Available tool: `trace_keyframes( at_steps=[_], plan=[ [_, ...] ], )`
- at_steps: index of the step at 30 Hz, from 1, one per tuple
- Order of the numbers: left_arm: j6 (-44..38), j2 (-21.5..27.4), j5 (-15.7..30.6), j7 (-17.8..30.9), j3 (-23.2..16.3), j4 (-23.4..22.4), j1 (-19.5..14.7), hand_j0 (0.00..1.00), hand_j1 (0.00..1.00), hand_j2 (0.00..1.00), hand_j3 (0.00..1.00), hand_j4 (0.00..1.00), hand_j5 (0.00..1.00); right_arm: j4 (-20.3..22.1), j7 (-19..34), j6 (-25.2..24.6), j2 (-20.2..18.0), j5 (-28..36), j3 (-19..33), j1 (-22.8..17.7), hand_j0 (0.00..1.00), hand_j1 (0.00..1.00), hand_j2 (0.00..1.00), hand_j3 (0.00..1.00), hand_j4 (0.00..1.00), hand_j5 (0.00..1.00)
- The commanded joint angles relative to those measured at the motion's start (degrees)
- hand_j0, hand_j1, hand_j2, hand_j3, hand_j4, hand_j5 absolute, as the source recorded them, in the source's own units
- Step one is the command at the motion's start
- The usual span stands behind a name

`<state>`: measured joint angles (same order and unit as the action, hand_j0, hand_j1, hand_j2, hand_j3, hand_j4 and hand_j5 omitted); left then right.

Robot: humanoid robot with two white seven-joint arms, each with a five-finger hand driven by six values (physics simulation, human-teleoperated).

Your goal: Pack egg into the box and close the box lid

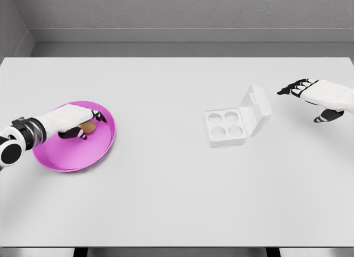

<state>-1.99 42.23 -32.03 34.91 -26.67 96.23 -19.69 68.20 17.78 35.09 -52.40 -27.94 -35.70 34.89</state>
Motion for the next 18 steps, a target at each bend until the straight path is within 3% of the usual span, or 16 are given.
trace_keyframes(
  at_steps=[1, 4, 10, 18],
  plan=[
    [0.0, -0.3, 0.1, 0.1, -0.1, -0.1, 0.0, 0.76, 0.76, 0.76, 0.76, 0.76, 0.76, 0.0, 0.0, -0.1, -0.1, 0.3, 0.1, 0.0, 1.0, 1.0, 1.0, 1.0, 1.0, 1.0],
    [0.0, -0.3, 0.2, 0.1, -0.1, 0.0, 0.0, 0.73, 0.73, 0.73, 0.73, 0.73, 0.73, 0.1, 0.0, -0.1, -0.1, 0.3, 0.1, 0.0, 1.0, 1.0, 1.0, 1.0, 1.0, 1.0],
    [0.0, -0.2, 0.1, 0.1, 0.7, 0.1, 0.1, 0.55, 0.55, 0.55, 0.55, 0.55, 0.55, 0.0, 0.0, -0.1, -0.1, 0.3, 0.1, 0.0, 1.0, 1.0, 1.0, 1.0, 1.0, 1.0],
    [0.0, 0.0, 0.1, 0.1, 1.9, 0.5, 0.0, 0.44, 0.44, 0.44, 0.44, 0.44, 0.44, -0.1, 0.0, -0.1, -0.1, 0.3, 0.0, 0.0, 1.0, 1.0, 1.0, 1.0, 1.0, 1.0]
  ],
)
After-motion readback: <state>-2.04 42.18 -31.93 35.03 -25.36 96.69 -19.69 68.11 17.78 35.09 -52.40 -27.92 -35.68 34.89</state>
